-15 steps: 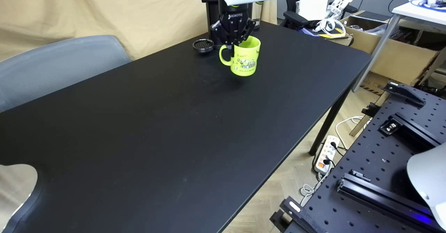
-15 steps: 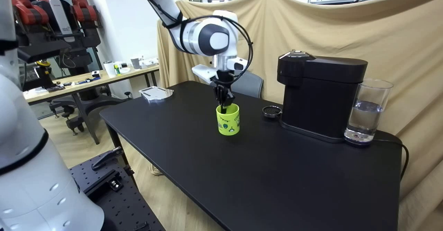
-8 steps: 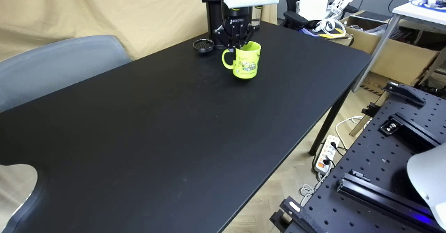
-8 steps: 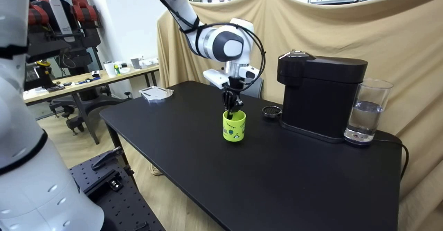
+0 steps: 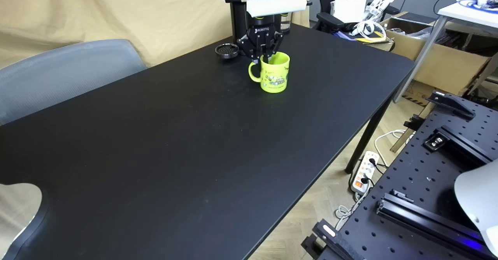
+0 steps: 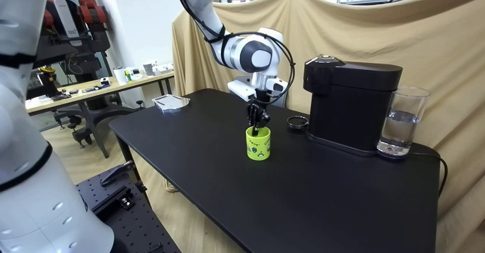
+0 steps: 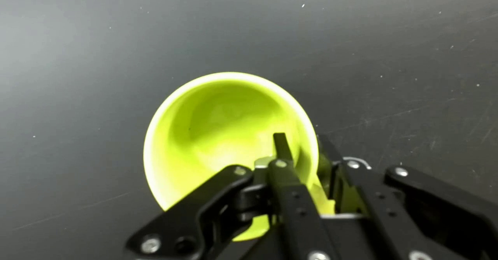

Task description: Move the green cup forward

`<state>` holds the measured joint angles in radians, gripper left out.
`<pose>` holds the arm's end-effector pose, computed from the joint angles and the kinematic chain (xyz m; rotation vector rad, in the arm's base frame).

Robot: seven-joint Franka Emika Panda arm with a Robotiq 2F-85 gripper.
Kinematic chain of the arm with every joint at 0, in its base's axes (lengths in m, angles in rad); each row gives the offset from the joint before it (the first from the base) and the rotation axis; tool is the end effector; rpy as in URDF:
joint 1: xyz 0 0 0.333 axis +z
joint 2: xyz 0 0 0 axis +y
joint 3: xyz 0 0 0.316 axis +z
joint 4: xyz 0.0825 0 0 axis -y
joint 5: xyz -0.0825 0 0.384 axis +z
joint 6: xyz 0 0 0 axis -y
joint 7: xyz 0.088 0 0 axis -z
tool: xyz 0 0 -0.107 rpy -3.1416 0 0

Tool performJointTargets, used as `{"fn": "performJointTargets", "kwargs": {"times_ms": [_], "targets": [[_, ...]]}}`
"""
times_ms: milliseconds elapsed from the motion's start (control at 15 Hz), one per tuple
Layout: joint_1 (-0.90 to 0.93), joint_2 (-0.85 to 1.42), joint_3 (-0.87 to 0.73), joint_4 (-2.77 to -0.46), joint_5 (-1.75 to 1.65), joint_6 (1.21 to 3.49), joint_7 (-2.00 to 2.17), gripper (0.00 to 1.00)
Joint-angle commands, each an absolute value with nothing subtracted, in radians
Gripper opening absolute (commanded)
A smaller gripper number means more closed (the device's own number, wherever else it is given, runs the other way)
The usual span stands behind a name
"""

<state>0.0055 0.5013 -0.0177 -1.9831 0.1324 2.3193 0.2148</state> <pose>0.5934 -0.0047 0.1970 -3.0266 0.4942 0.2640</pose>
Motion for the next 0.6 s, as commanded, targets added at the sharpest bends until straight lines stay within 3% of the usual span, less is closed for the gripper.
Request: {"fn": "performJointTargets", "kwargs": {"times_ms": [0,400,533], "targets": [[0.029,0.507,-0.04,-1.94,0.101,2.269,0.259,0.55],[0.05,0.449,-0.046,-1.972,0.058,2.208,0.27,0.95],[0.062,0.415,-0.05,-1.991,0.039,2.188,0.291,1.0]]}}
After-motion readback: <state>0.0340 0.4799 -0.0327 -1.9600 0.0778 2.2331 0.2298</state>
